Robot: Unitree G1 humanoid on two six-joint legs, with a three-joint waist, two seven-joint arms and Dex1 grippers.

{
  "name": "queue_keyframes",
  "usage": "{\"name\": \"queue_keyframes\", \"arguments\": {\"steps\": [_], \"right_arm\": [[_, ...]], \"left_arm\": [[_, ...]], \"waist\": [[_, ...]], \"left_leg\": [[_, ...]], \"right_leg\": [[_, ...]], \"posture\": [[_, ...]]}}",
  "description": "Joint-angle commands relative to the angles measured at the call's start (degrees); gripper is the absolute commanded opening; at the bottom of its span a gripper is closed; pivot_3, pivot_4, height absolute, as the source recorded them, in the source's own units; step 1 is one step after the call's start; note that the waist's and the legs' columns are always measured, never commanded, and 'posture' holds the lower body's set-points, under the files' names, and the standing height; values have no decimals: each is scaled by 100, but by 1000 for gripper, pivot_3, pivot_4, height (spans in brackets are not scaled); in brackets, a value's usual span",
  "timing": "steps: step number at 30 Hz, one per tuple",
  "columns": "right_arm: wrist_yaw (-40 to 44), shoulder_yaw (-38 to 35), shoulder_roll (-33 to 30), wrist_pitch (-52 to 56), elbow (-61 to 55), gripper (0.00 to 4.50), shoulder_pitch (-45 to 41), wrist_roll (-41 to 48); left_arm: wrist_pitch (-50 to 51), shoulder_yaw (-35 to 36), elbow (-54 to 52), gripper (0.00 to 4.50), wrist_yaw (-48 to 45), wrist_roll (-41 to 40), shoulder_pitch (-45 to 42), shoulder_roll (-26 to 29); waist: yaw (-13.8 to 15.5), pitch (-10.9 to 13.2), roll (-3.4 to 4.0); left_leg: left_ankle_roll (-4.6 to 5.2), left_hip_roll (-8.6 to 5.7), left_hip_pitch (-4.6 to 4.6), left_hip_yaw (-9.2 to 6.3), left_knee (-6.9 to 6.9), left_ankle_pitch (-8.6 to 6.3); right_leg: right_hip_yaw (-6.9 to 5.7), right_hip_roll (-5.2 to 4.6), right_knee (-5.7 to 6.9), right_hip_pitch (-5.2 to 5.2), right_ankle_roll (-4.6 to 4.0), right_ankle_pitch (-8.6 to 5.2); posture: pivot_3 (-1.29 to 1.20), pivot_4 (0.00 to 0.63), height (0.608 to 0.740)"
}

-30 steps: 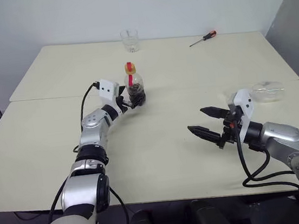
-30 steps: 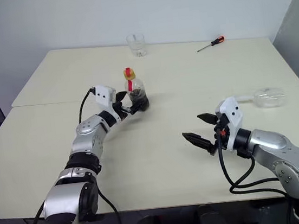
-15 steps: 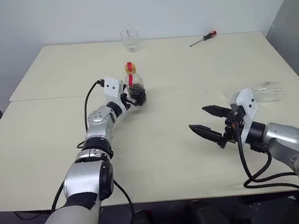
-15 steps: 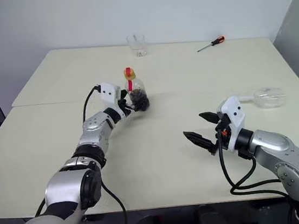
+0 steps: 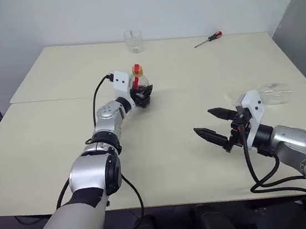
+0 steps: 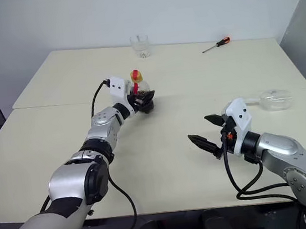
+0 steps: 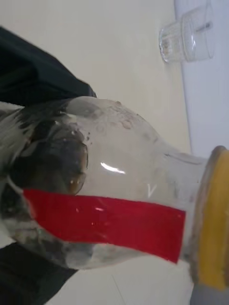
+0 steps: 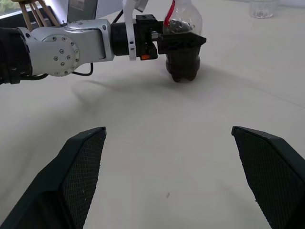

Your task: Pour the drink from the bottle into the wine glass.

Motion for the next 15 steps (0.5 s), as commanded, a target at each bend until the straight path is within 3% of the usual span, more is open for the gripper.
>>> {"name": "queue_keyframes", "arguments": {"steps": [1,4,9,15], "right_arm": [[-41,-204,-64,-31,-173,4500,-103,85],[-49,-204,-69,-39,-173,4500,-109,85],[-45,-184,-90,-61,-129,4500,-197,45],[-518,-106,-87,131,180,4500,-987,-279]], "left_arm": [[-9,20,-7,2650,147,111,-121,14],[-69,24,0,2304,154,163,-30,50],[-99,179,7,2109,168,89,47,83],[-303,186,-460,1908,-1458,-202,134,-20]], "waist": [[-3,0,0],[-7,0,0],[-8,0,0],[4,0,1]], "left_leg": [[0,0,0,0,0,0],[0,1,0,-1,0,0],[0,1,1,-1,0,0],[0,1,0,0,1,0]], "right_leg": [[0,0,0,0,0,0],[-1,1,2,0,0,0],[0,2,2,0,0,0],[-4,1,3,-1,-1,0]], "posture": [[0,150,740],[0,150,740],[0,150,740],[0,150,740]]}}
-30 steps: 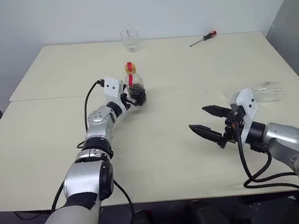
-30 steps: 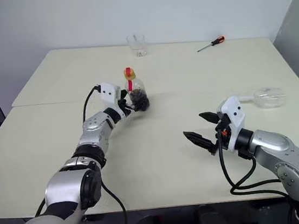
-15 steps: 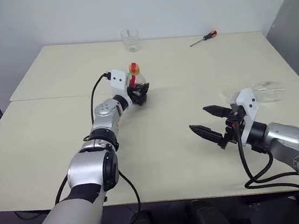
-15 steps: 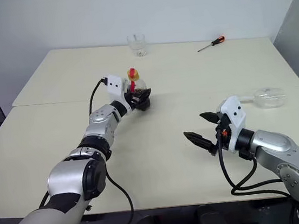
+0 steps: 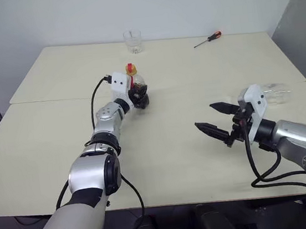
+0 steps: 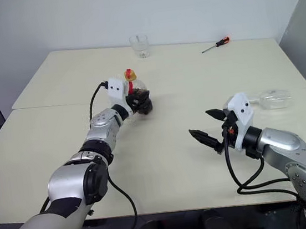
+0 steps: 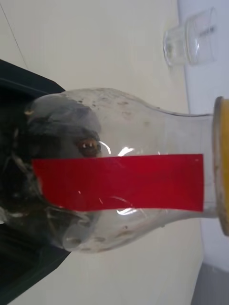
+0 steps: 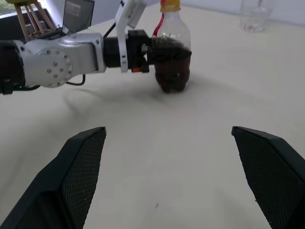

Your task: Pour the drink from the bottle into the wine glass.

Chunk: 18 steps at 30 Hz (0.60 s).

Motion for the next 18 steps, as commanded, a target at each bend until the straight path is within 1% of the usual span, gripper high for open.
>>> {"name": "queue_keyframes", "arguments": {"steps": [1,3,4,5,6,7,9,11,13,18], "right_arm": [[-570,66,-8,397,44,4500,-648,-217],[-866,182,57,922,54,4500,-1041,-130],[-963,164,142,1094,22,4500,-1210,7],[-1087,40,335,1214,23,4500,-1413,269],[-1212,-49,463,1374,29,4500,-1605,410],[-1303,-119,552,1492,34,4500,-1730,499],[-1531,-239,684,1784,25,4500,-1890,657],[-1804,-383,858,2037,-21,4500,-1952,857],[-2042,-490,1016,2231,-115,4500,-1967,1032],[-2701,-486,1490,2750,-429,4500,-1876,1332]], "left_arm": [[-92,-72,-846,1885,-1459,-360,106,-55],[230,-248,-1650,1839,-2100,-532,360,-56],[608,-367,-2252,1828,-2269,-636,591,-56],[1120,-603,-3226,1814,-2460,-739,985,-17],[1630,-775,-4116,1809,-2493,-840,1335,5],[2017,-890,-4758,1783,-2465,-912,1585,32],[2693,-1084,-5790,1725,-2231,-958,2031,70],[3197,-1325,-6559,1686,-2073,-914,2438,131],[3596,-1450,-7016,1659,-1932,-991,2710,133],[3950,-1597,-7462,1562,-1740,-1113,2927,107]], "waist": [[4,0,0],[3,1,2],[1,1,2],[-6,0,3],[-28,-1,5],[-38,-1,7],[-24,-1,7],[-11,-2,7],[-11,-3,10],[-10,-3,10]], "left_leg": [[0,0,-2,0,0,0],[-1,2,-10,3,3,1],[-1,4,-16,2,4,1],[-1,7,-18,2,6,1],[-1,9,-18,0,7,1],[-2,12,-18,0,6,1],[-2,14,-20,-4,6,2],[-2,14,-22,-7,8,1],[-1,13,-21,-8,10,1],[1,7,-23,-13,45,0]], "right_leg": [[-2,-1,-1,0,0,0],[-1,-3,2,-9,-22,12],[-5,-3,1,-12,-25,14],[-6,-3,3,-13,-27,15],[-5,-3,5,-13,-28,15],[4,-1,6,-13,-29,15],[20,-2,7,-13,-29,11],[20,-2,6,-13,-29,10],[21,-4,8,-9,-29,10],[19,-9,34,-9,-18,5]], "posture": [[0,150,740],[0,150,740],[0,150,740],[0,150,740],[0,150,740],[0,150,740],[0,150,740],[0,150,740],[0,150,740],[0,150,740]]}}
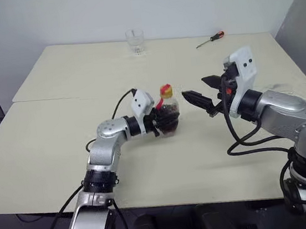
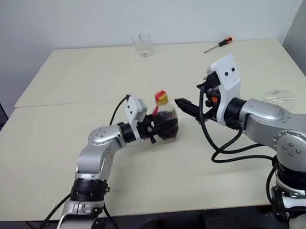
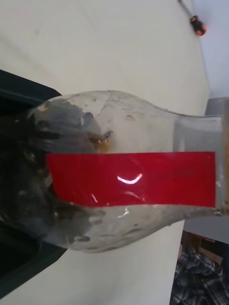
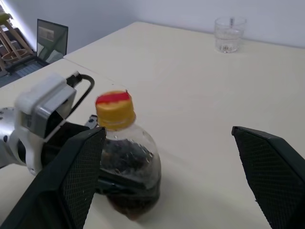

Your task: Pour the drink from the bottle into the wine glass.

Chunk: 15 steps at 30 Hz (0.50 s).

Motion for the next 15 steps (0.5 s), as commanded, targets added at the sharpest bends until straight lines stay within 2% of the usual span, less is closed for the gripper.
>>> {"name": "queue_keyframes", "arguments": {"steps": [1,4,9,13,15], "right_arm": [[-364,-120,213,240,-394,4500,46,309],[-296,-238,204,223,-618,4500,207,767],[-216,-548,-286,82,-671,4500,308,1339],[-207,-821,-724,-224,-658,4500,402,2041],[-209,-784,-912,-364,-604,4500,484,2160]], "left_arm": [[144,-115,-562,1552,4,-216,-89,55],[39,-284,-487,1517,-408,-295,-141,279],[-371,-320,100,1400,-1142,-473,-581,475],[-1142,-393,963,1319,-1917,-433,-967,611],[-1628,-367,1441,1290,-2116,-411,-1150,512]], "waist": [[-1,0,0],[-3,0,0],[3,0,0],[2,0,0],[-2,0,1]], "left_leg": [[0,0,-1,-1,6,0],[1,0,-1,-2,8,-1],[3,0,-3,-5,8,-2],[6,-3,-5,-6,8,-4],[16,-3,-4,-5,8,-9]], "right_leg": [[0,1,6,0,6,-4],[2,4,6,0,16,-9],[-1,5,3,0,16,-10],[-3,5,-4,1,17,-10],[0,5,-7,2,17,-11]], "posture": [[0,150,740],[0,150,740],[0,150,740],[0,150,740],[0,150,740]]}}
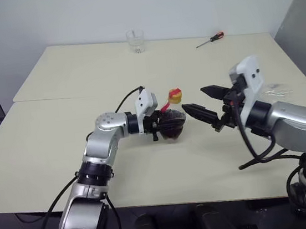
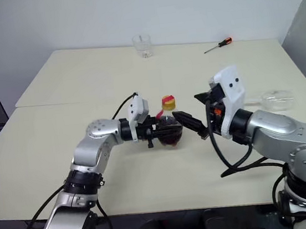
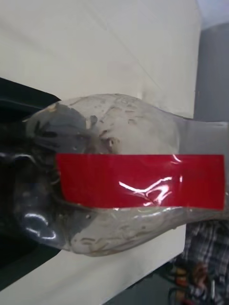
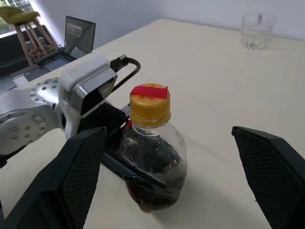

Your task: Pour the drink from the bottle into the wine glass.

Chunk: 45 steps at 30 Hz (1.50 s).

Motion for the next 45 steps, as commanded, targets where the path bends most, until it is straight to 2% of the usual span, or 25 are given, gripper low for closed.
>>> {"name": "queue_keyframes", "arguments": {"steps": [1,5,13,19,27,31,41,45], "right_arm": [[24,-73,-252,-364,-59,4500,75,326],[104,105,-543,-614,-18,4500,163,211],[-115,751,-509,-972,85,4500,-16,-96],[-469,1302,-82,-1132,306,4500,-275,-612],[-609,1392,259,-1248,461,4500,-343,-896],[-532,1425,323,-1236,516,3619,-364,-967],[-367,1555,408,-1163,579,71,-357,-1037],[-326,1579,419,-1160,591,0,-357,-1064]], "left_arm": [[-874,40,641,1285,-408,-59,-337,-153],[-1670,-1,1414,1260,-696,73,-606,-349],[-1914,14,1937,1159,-980,97,-880,-591],[-2025,23,2081,1119,-1021,169,-899,-647],[-2097,35,2023,1056,-905,236,-828,-664],[-2073,30,1933,1052,-855,242,-786,-646],[-2045,54,1905,1028,-797,251,-838,-607],[-2042,63,1926,1025,-784,248,-858,-587]], "waist": [[-6,0,0],[-4,1,-1],[-6,1,-1],[-12,1,-1],[-1,1,-1],[-2,1,-1],[-3,1,-1],[-3,1,-1]], "left_leg": [[2,1,0,0,0,-1],[4,0,-3,1,1,-2],[6,1,-7,1,1,-3],[7,3,-8,0,1,-4],[8,2,-13,3,1,-4],[8,3,-12,0,1,-4],[8,3,-12,2,1,-5],[8,3,-12,1,1,-5]], "right_leg": [[1,1,-2,0,0,0],[1,1,-5,0,1,0],[3,2,-13,-1,2,0],[2,4,-14,-2,2,0],[4,2,-24,-1,2,0],[1,3,-21,-2,2,0],[2,3,-22,-1,2,0],[1,3,-22,-2,2,0]], "posture": [[0,150,740],[0,150,740],[0,150,740],[0,150,740],[0,150,740],[0,150,740],[0,150,740],[0,150,740]]}}
